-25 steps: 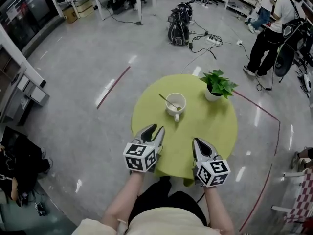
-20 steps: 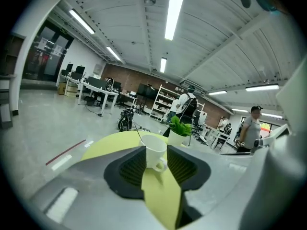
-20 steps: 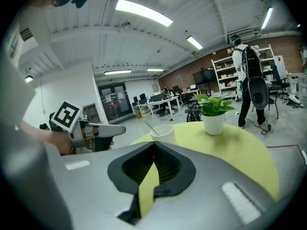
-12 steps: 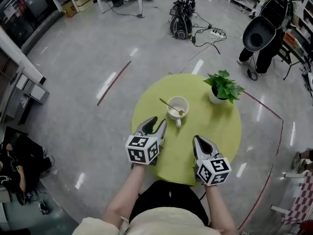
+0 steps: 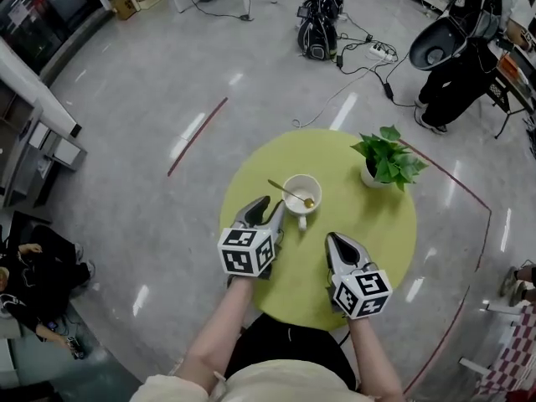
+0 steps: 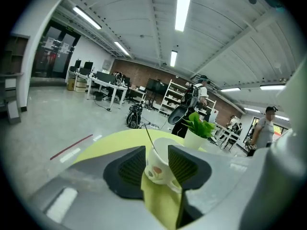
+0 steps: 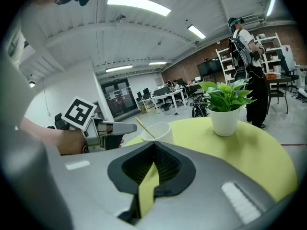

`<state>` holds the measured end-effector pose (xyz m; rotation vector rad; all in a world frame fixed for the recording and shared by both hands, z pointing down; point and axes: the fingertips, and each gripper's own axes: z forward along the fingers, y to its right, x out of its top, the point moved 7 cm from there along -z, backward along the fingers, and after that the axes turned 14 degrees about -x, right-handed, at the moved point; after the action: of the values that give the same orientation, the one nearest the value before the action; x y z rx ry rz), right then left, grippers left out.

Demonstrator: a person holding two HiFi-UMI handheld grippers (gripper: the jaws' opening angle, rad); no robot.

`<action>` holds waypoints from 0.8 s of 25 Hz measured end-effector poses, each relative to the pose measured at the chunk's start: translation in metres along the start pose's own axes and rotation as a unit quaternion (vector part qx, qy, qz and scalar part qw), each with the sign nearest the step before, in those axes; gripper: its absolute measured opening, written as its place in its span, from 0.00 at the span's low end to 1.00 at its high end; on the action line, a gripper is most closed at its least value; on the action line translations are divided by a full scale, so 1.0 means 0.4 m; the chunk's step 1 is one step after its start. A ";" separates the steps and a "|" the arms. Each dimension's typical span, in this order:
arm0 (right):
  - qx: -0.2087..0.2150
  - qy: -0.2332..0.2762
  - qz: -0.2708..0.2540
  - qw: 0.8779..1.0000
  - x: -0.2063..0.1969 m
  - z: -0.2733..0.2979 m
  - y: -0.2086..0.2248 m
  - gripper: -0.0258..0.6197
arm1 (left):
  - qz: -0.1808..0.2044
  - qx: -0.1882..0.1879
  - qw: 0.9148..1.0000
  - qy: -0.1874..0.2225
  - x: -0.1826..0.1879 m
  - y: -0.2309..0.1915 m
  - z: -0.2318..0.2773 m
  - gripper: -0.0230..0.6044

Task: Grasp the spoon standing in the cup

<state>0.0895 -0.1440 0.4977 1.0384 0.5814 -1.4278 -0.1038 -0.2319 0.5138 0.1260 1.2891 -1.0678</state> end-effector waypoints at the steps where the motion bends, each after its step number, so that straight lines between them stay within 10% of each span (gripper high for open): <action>1: 0.002 -0.003 0.001 1.000 -0.001 0.008 0.004 0.04 | -0.001 0.003 1.000 -0.001 0.000 -0.004 0.008 0.27; 20: 0.015 -0.032 0.011 0.999 -0.017 0.065 0.045 0.04 | -0.012 0.027 1.000 0.003 0.029 -0.055 0.093 0.20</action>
<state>0.0995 -0.1654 0.5200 1.0163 0.5024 -1.4494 -0.0937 -0.2735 0.5271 0.1538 1.2698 -1.1238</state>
